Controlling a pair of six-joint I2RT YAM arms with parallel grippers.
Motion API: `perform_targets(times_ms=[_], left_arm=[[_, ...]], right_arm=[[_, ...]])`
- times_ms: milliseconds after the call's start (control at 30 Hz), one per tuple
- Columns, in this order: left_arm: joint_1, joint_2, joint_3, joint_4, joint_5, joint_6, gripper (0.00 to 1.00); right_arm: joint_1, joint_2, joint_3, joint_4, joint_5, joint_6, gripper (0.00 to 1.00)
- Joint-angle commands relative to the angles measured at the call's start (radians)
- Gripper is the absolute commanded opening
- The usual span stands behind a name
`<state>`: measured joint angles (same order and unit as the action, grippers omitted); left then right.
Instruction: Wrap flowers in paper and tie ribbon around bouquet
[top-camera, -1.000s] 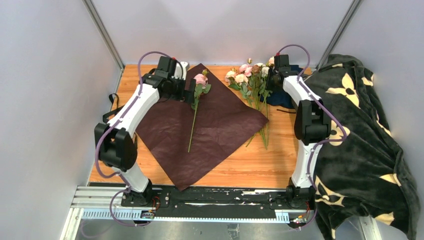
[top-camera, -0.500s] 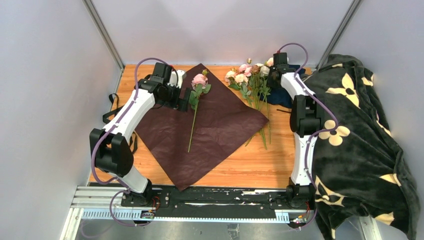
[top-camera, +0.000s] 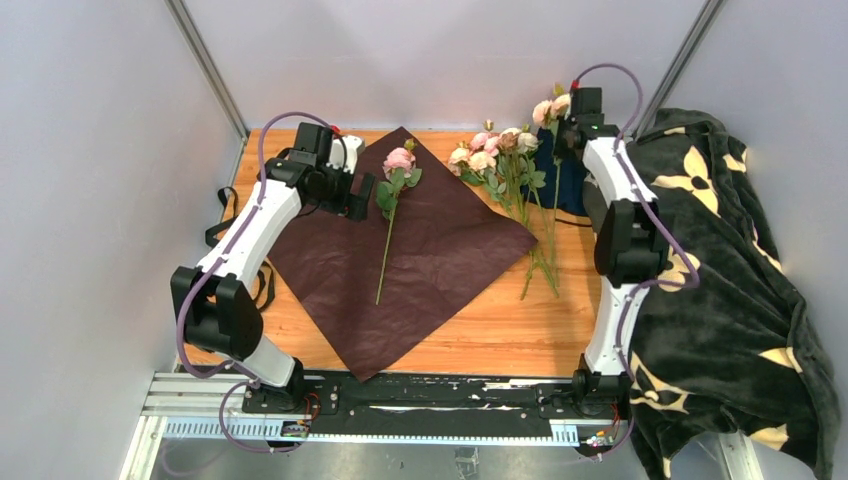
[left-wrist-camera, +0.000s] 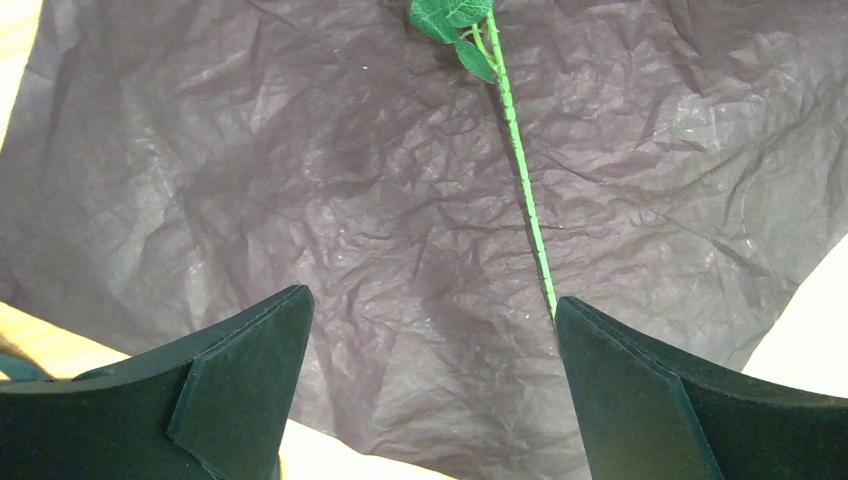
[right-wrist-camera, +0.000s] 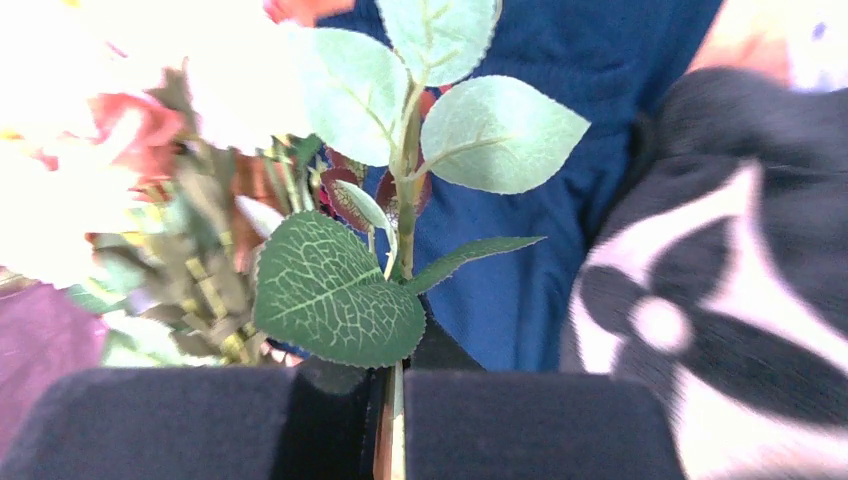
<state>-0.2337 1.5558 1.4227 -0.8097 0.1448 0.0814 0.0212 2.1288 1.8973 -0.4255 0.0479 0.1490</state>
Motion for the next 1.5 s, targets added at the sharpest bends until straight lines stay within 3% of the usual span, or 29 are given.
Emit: perform_targets(times_ms=[0, 133, 233, 300, 433, 533, 667, 867, 933, 1033, 1067, 1267, 1333, 1467], left_arm=[[0.022, -0.037, 0.022, 0.0, 0.006, 0.031, 1.0], [0.03, -0.044, 0.032, -0.01, 0.007, 0.049, 1.0], [0.057, -0.064, 0.039, -0.017, 0.019, 0.073, 1.0], [0.097, -0.08, 0.039, -0.017, 0.031, 0.089, 1.0], [0.168, -0.088, 0.021, -0.017, 0.025, 0.113, 1.0], [0.211, -0.096, -0.019, -0.016, 0.015, 0.129, 1.0], [0.274, -0.115, -0.102, -0.008, 0.013, 0.169, 1.0], [0.293, -0.106, -0.239, 0.049, -0.053, 0.205, 1.0], [0.294, -0.098, -0.273, 0.065, -0.057, 0.209, 1.0], [0.293, -0.078, -0.297, 0.085, -0.055, 0.208, 1.0], [0.293, -0.07, -0.304, 0.092, -0.055, 0.208, 1.0], [0.293, -0.004, -0.32, 0.127, -0.062, 0.215, 1.0], [0.293, 0.018, -0.317, 0.127, -0.064, 0.217, 1.0], [0.293, 0.028, -0.315, 0.127, -0.056, 0.217, 1.0]], right_arm=[[-0.035, -0.242, -0.065, 0.042, 0.011, -0.076, 0.0], [-0.053, -0.373, -0.117, 0.062, -0.097, -0.058, 0.0], [-0.033, -0.465, -0.144, 0.076, -0.26, 0.012, 0.0], [0.042, -0.533, -0.205, 0.149, -0.337, 0.088, 0.0], [0.246, -0.565, -0.337, 0.371, -0.351, 0.287, 0.0], [0.42, -0.469, -0.351, 0.495, -0.31, 0.396, 0.0], [0.579, -0.284, -0.231, 0.532, -0.258, 0.453, 0.0], [0.717, -0.006, -0.136, 0.591, -0.132, 0.553, 0.0], [0.727, 0.077, -0.069, 0.544, -0.093, 0.535, 0.03], [0.721, 0.169, 0.053, 0.392, -0.009, 0.406, 0.26], [0.718, 0.182, 0.091, 0.333, 0.004, 0.355, 0.29], [0.612, 0.041, 0.127, 0.092, -0.183, 0.046, 0.35], [0.562, -0.081, 0.044, -0.001, -0.098, -0.049, 0.35], [0.401, -0.3, -0.335, -0.013, 0.075, -0.099, 0.38]])
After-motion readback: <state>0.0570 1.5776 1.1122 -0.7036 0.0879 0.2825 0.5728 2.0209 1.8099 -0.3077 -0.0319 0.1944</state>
